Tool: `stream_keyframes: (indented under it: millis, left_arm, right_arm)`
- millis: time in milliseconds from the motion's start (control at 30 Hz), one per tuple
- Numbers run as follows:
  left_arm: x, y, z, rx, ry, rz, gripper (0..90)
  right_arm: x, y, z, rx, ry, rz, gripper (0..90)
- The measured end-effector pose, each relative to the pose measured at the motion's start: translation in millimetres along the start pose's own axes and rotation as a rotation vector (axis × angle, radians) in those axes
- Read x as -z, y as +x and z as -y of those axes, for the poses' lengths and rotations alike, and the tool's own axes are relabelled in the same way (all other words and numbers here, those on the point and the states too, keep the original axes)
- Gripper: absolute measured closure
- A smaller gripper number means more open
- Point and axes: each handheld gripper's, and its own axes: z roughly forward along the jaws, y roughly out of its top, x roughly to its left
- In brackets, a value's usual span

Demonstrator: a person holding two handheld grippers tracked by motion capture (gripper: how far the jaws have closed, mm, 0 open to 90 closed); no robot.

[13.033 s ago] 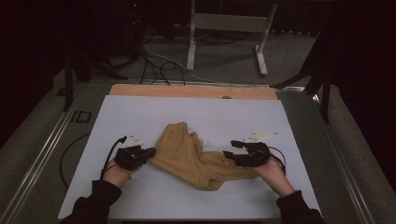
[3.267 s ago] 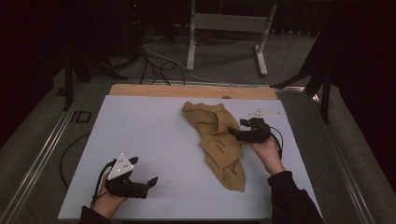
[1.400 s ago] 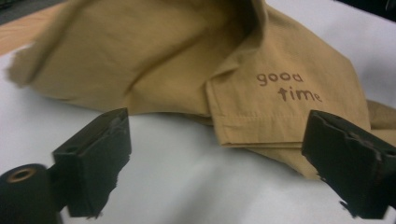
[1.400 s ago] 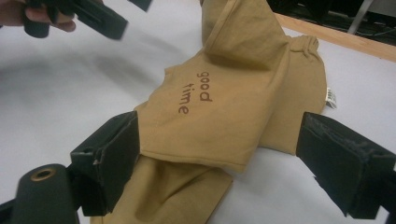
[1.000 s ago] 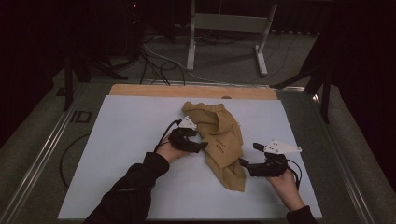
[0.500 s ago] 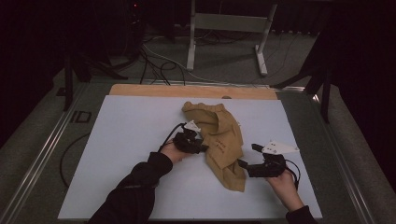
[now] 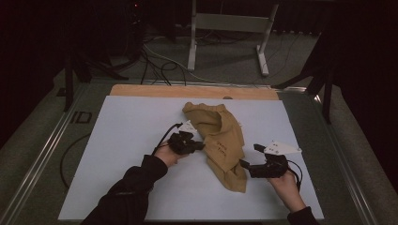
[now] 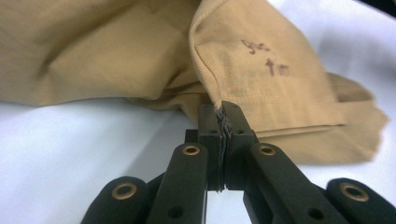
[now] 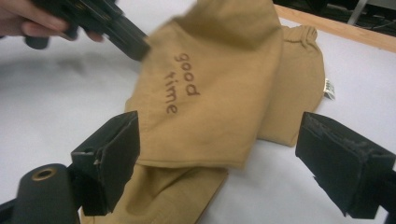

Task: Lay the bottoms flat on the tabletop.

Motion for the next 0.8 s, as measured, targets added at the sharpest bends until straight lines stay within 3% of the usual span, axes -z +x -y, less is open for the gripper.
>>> stream_keyframes:
  millis: [300, 567, 700, 800]
  left_arm:
    - [61.9, -35.2, 25.1, -0.031, -0.073, 0.014, 89.0]
    - [119.3, -79.9, 65.1, -0.027, -0.137, 0.015, 88.9]
    - [134.0, -92.8, 91.7, 0.020, -0.133, 0.020, 88.7]
    - [136.4, -92.6, 114.9, 0.066, -0.103, 0.013, 87.8]
  right_arm:
    - [1.5, 1.5, -1.5, 0.006, 0.007, 0.006, 13.8]
    - [3.6, 3.2, -3.1, 0.005, 0.000, 0.006, 13.8]
    - [3.9, 5.1, -2.9, 0.012, 0.007, 0.011, 13.8]
    - [4.2, 6.2, -3.4, 0.016, 0.007, 0.007, 13.7]
